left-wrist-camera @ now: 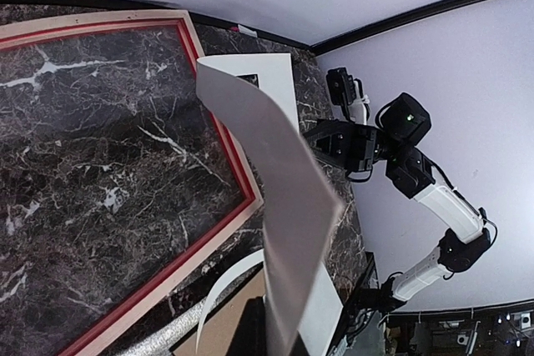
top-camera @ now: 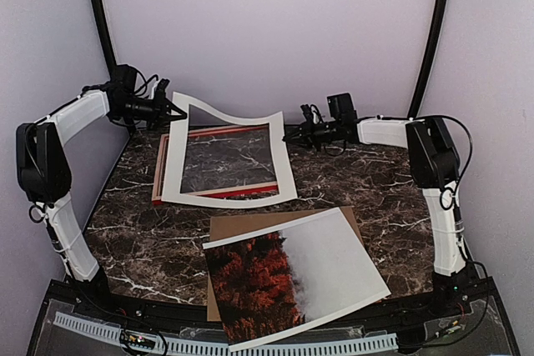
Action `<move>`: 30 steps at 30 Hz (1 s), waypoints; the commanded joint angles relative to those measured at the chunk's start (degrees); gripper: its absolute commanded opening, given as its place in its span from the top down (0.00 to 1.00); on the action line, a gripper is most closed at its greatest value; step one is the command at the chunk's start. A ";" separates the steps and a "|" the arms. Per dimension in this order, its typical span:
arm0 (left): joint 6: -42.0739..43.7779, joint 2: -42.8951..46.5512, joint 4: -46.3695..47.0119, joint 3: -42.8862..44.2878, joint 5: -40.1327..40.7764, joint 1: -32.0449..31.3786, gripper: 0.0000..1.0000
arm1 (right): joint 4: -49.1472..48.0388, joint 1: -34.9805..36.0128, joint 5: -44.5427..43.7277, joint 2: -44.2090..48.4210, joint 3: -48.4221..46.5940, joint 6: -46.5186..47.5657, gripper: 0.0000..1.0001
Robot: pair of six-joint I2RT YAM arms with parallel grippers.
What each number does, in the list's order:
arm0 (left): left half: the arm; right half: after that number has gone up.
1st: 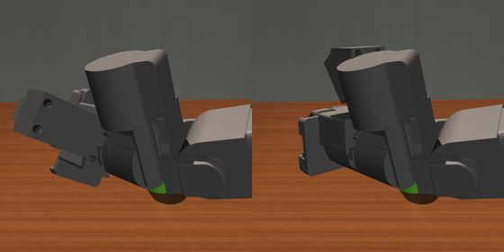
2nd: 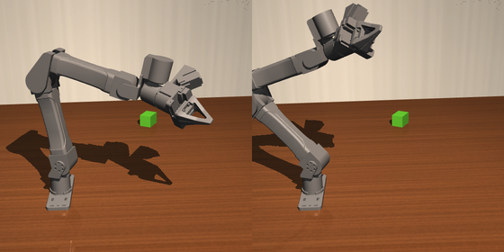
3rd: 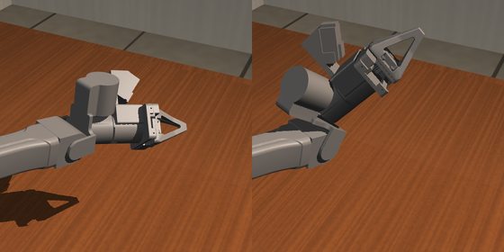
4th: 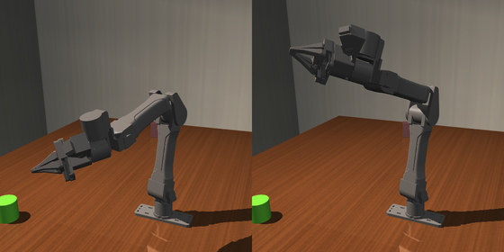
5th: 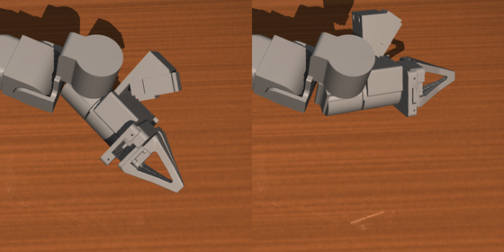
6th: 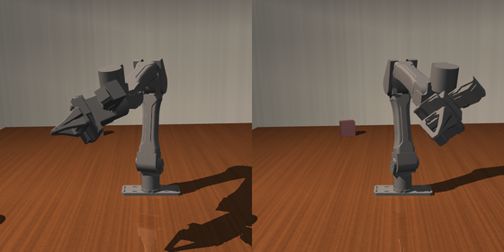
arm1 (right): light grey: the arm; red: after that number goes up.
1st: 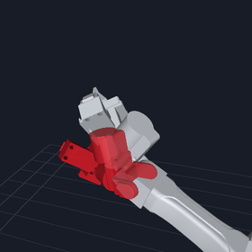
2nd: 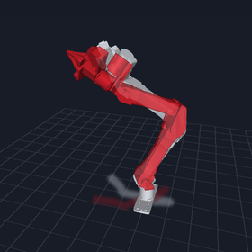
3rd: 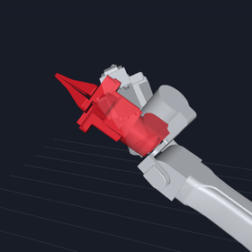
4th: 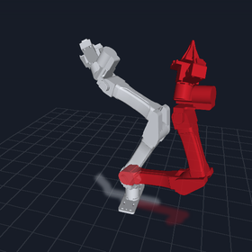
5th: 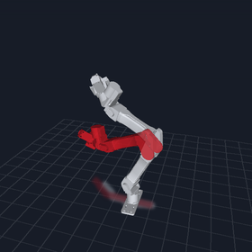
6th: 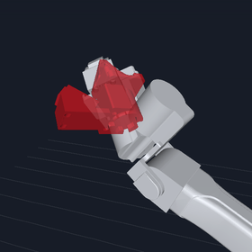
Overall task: Put the photo into the frame
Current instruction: Pass from the right arm to the left
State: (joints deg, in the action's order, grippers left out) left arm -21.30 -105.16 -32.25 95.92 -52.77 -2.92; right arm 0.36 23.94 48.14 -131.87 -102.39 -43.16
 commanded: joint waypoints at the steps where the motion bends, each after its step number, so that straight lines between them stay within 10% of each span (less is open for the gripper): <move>1: -0.48 2.14 -0.47 2.90 -0.24 1.20 1.00 | -0.54 -0.11 -0.49 1.18 -4.38 0.66 1.00; 20: -6.15 -11.12 5.73 12.39 0.80 8.36 1.00 | 1.79 -0.63 -2.54 -14.56 -25.02 -3.34 1.00; 30: -2.07 -23.10 0.90 21.19 1.47 8.42 1.00 | 1.12 -2.17 -4.66 -11.98 -16.50 -0.04 0.67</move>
State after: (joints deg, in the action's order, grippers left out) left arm -26.55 -126.58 -28.10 113.19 -51.51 5.37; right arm 2.90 22.70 44.95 -147.81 -123.17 -45.69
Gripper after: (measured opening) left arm 0.014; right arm 0.301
